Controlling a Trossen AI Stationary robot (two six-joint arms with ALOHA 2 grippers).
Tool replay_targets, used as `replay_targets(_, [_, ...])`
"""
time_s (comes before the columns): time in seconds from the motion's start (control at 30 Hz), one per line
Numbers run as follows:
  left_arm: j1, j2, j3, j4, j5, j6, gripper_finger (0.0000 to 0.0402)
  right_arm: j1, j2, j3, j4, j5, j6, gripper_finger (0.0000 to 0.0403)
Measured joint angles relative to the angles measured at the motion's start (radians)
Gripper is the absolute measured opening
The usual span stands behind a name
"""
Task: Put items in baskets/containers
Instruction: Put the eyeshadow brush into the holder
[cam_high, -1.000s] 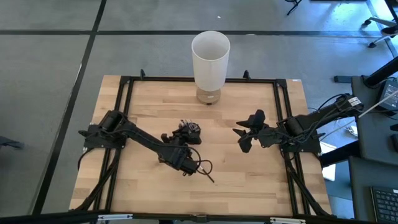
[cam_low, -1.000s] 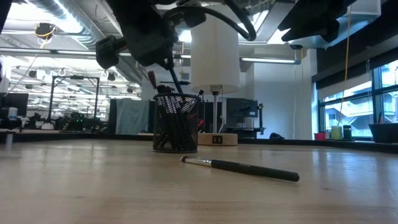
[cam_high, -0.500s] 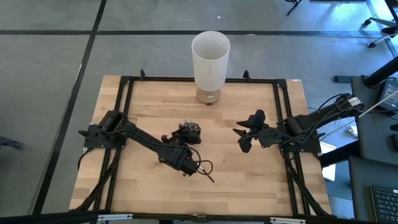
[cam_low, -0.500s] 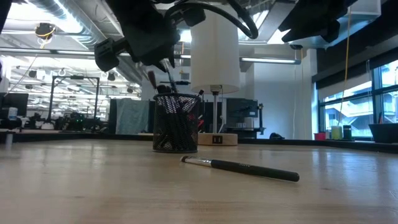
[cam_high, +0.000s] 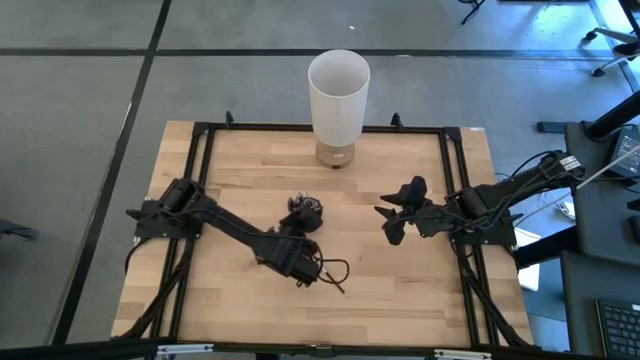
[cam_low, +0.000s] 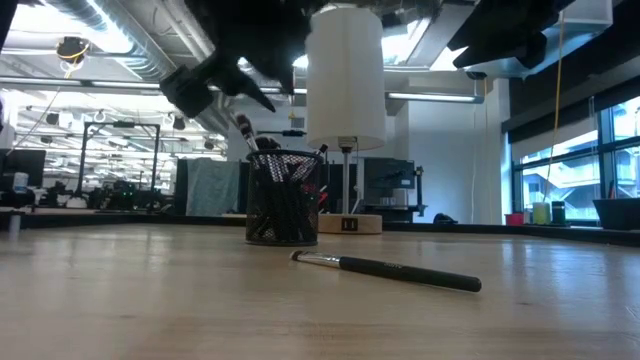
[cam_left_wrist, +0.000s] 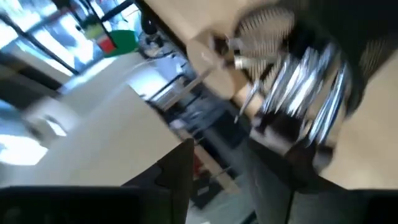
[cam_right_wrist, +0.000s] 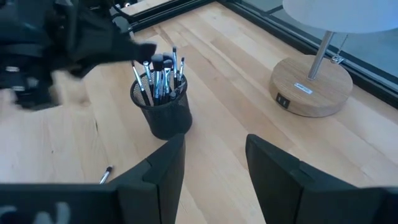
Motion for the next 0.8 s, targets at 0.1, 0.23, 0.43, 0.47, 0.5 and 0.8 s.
replay_targets(0.1, [-0.019, 0.0, 0.048, 0.0, 0.083, -0.165, 0.0127, 0.0, 0.0, 0.0, 0.0, 0.014, 0.02, 0.017])
replay_targets(0.23, [-0.041, 0.0, 0.121, 0.061, 0.279, -0.353, 0.0113, 0.0, 0.0, 0.0, 0.0, 0.015, 0.023, 0.017])
replay_targets(0.43, [-0.061, 0.006, 0.12, 0.472, 0.765, -0.369, 0.0092, 0.0, 0.0, 0.0, 0.015, 0.015, 0.026, 0.017])
replay_targets(0.47, [-0.061, 0.015, 0.115, 0.545, 0.816, -0.347, 0.0092, 0.0, 0.0, 0.0, 0.017, 0.015, 0.026, 0.017])
replay_targets(0.5, [-0.062, 0.029, 0.111, 0.591, 0.849, -0.318, 0.0092, 0.0, 0.0, 0.0, 0.017, 0.015, 0.026, 0.017])
replay_targets(0.8, [-0.033, 0.163, 0.108, 0.645, 0.893, -0.223, 0.013, 0.0, 0.0, 0.0, 0.015, -0.01, 0.005, 0.017])
